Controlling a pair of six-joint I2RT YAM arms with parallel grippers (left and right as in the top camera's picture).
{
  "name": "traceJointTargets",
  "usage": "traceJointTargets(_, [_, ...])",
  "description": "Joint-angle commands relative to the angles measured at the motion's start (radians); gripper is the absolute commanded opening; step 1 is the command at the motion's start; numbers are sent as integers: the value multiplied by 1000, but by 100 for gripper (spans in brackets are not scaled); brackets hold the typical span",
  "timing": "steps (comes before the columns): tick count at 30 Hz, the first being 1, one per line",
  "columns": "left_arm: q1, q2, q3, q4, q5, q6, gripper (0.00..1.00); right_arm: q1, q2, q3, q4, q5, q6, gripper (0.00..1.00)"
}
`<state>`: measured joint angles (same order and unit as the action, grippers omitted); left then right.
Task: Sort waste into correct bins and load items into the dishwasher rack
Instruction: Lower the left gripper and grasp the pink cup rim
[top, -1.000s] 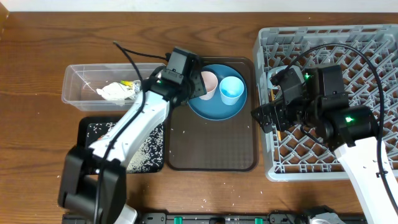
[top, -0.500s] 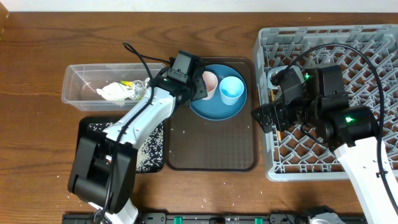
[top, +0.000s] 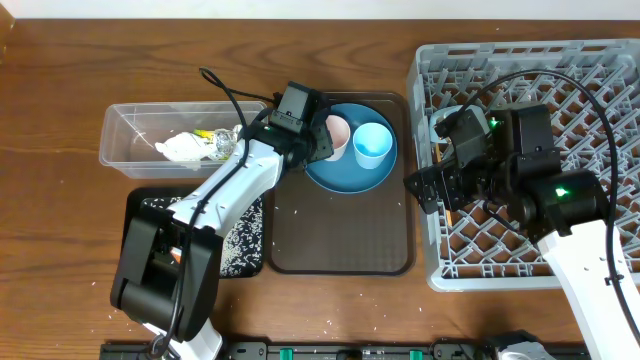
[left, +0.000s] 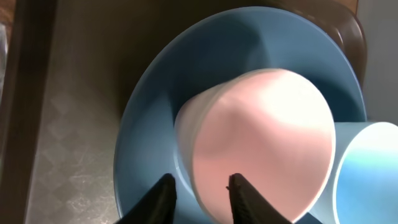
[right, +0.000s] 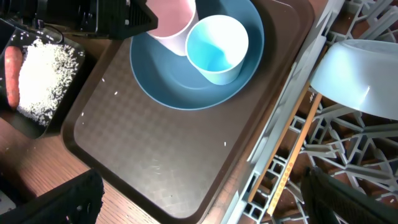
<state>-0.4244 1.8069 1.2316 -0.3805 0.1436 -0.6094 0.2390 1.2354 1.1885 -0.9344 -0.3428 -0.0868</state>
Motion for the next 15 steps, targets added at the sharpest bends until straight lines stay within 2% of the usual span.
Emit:
traceJointTargets(1, [2,10,16,-9,-2,2,25,4,1,8,-1,0,4,99])
traceJointTargets(9, [3,10,16,-41,-6,2,19,4,1,8,-1,0,4,99])
traceJointTargets(10, [3,10,16,-40,-6,2,14,4,1,8,-1,0,4,99])
traceJointTargets(15, [3,10,16,-40,-25,2,8,4,1,8,-1,0,4,99])
